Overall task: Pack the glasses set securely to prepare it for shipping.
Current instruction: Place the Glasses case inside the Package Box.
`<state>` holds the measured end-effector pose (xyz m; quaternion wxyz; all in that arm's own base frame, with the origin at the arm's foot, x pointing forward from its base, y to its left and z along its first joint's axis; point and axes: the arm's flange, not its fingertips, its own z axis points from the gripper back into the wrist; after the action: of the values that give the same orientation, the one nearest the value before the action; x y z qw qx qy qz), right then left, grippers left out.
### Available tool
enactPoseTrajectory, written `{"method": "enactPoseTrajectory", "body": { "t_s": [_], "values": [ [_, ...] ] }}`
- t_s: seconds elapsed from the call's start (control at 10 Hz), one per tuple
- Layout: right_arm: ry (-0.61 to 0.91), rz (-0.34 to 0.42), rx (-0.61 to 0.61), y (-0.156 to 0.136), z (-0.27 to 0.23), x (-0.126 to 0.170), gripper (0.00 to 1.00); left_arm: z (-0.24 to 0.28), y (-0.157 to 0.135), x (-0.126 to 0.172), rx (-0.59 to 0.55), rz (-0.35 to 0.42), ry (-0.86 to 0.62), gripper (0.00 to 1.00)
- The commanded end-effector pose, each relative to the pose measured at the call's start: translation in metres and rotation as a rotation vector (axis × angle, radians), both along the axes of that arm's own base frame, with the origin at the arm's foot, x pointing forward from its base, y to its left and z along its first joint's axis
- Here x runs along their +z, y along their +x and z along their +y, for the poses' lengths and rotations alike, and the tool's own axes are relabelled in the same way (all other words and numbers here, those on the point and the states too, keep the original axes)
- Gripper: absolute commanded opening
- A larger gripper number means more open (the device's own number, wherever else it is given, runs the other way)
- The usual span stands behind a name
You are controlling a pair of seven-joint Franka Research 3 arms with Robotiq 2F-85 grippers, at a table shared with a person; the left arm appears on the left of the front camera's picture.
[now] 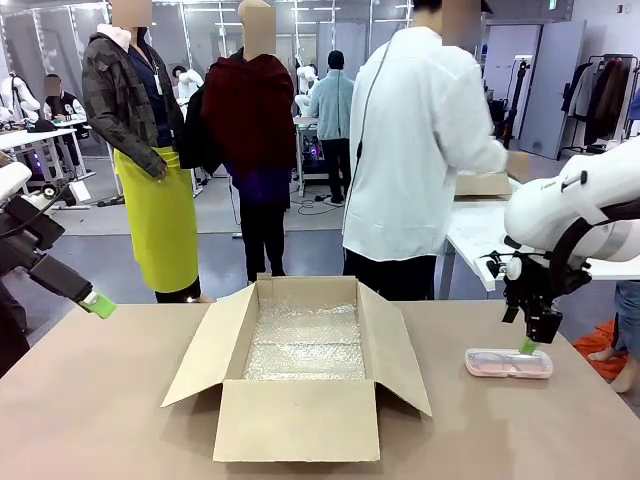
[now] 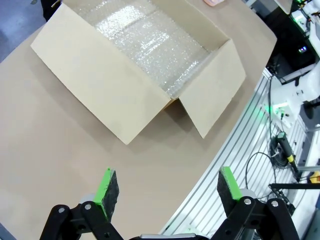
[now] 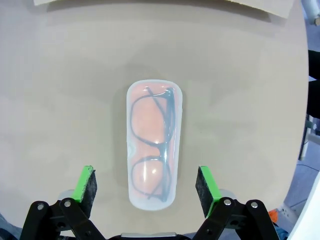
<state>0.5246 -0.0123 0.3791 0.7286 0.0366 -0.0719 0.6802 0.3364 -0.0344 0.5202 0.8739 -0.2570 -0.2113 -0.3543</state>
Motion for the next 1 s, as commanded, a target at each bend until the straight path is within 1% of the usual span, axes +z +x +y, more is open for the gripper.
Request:
{"method": "enactPoseTrajectory", "body": {
  "t_s": [0.0, 0.3, 0.4, 0.5, 0.8, 0.9],
  "values": [
    [0.009, 0.028, 0.019, 0.016, -0.005, -0.017, 1.00, 0.003, 0.001, 0.001, -0.029, -0.003, -0.019, 1.00],
    [0.000, 0.062, -0.052, 0.031, -0.006, -0.046, 1.00, 0.003, 0.001, 0.001, -0.029, -0.003, -0.019, 1.00],
    [-0.009, 0.058, -0.054, 0.034, -0.007, -0.054, 1.00, 0.003, 0.001, 0.001, -0.029, -0.003, -0.019, 1.00],
    [-0.020, 0.079, -0.056, 0.038, -0.006, -0.063, 1.00, 0.003, 0.001, 0.001, -0.029, -0.003, -0.019, 1.00],
    [-0.018, 0.102, -0.049, 0.043, -0.004, -0.077, 1.00, 0.003, 0.001, 0.001, -0.029, -0.003, -0.019, 1.00],
    [-0.014, 0.100, -0.048, 0.042, -0.003, -0.078, 1.00, 0.003, 0.001, 0.001, -0.029, -0.003, -0.019, 1.00]
  ]
}}
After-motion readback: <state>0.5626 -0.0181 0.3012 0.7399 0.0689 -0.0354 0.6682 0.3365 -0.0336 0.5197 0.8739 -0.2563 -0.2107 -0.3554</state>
